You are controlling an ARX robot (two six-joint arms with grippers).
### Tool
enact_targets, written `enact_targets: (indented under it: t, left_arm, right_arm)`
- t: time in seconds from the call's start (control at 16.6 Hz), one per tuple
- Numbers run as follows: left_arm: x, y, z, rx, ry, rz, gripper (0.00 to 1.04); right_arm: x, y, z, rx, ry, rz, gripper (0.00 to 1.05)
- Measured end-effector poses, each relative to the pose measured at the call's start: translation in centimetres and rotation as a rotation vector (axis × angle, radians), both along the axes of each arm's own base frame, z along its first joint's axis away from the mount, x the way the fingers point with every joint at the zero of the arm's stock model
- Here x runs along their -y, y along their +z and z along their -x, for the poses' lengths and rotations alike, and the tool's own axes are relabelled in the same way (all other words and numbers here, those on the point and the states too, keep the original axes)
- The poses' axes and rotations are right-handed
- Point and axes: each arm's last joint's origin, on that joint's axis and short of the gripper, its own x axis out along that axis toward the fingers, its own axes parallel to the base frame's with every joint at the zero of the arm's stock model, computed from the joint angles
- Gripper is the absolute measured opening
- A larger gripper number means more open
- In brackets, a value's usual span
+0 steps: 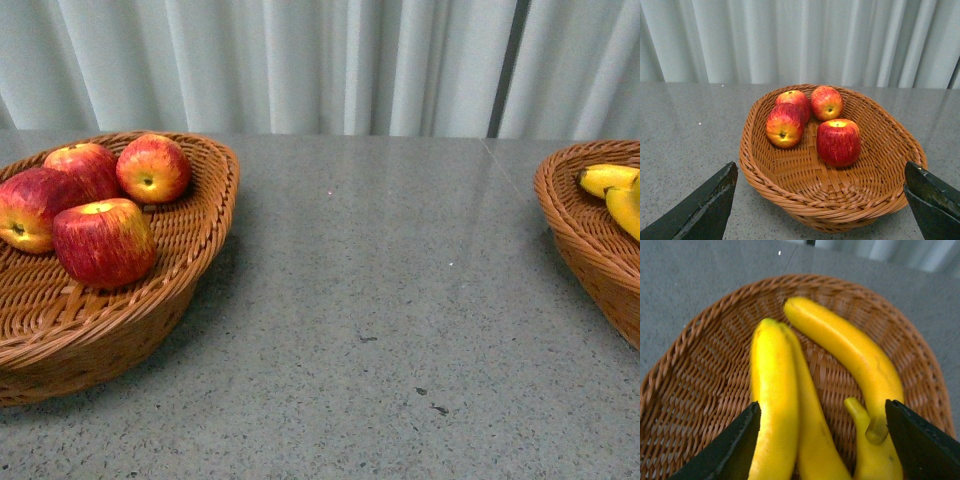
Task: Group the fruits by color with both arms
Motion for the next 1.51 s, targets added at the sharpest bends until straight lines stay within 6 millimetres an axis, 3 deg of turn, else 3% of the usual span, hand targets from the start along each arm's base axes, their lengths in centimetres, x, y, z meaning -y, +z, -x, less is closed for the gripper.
enact_targets:
  t: [0.12,0.3,0.54,0.6,0.66,0.79,0.85,1.09,1.21,1.27,1.51]
  left_arm:
    - [0.0,0.0,0.0,0.000,0.000,0.000,0.98]
    - [0.0,0.0,0.0,0.000,0.000,0.000,0.98]
    - [0.0,0.0,0.0,0.000,0.000,0.000,0.98]
    - [0.0,0.0,0.0,0.000,0.000,0.000,0.98]
    - [0.0,0.0,0.0,0.000,0.000,0.000,0.98]
    - [0.0,0.0,0.0,0.000,0.000,0.000,0.98]
    - [0.0,0.0,0.0,0.000,0.000,0.000,0.98]
    - [0.0,0.0,0.0,0.000,0.001,0.000,0.98]
    - [0.0,0.0,0.0,0.000,0.000,0.000,0.98]
    - [0.0,0.0,0.0,0.000,0.002,0.000,0.98]
    - [0.0,0.0,0.0,0.000,0.000,0.000,0.98]
  right_arm:
    - [-0.2,2.4,0.9,0.093,-0.002,-0.036,0.97]
    - [-1.9,6.5,4.3,0.262,0.040,-0.152,0.98]
    - [-4.2,8.4,10.6,0.388,0.070,-0.219,0.95]
    - [-5.2,8.0,12.4,0.430,-0.027,-0.181,0.84]
    - [-6.0,6.2,14.7,0.424,-0.102,-0.163,0.72]
    - [-5.7,2.5,17.8,0.443,-0.181,-0.143,0.46]
    - [-5.5,1.7,18.3,0.491,-0.180,-0.134,0.37]
    - [-5.7,0.2,18.4,0.481,-0.184,-0.136,0.20]
    - [-6.8,-1.9,18.3,0.475,-0.191,-0.136,0.02]
    - [-7.6,-2.3,18.3,0.472,-0.155,-0.145,0.02]
    - [-7.6,-3.4,18.3,0.467,-0.172,-0.140,0.02]
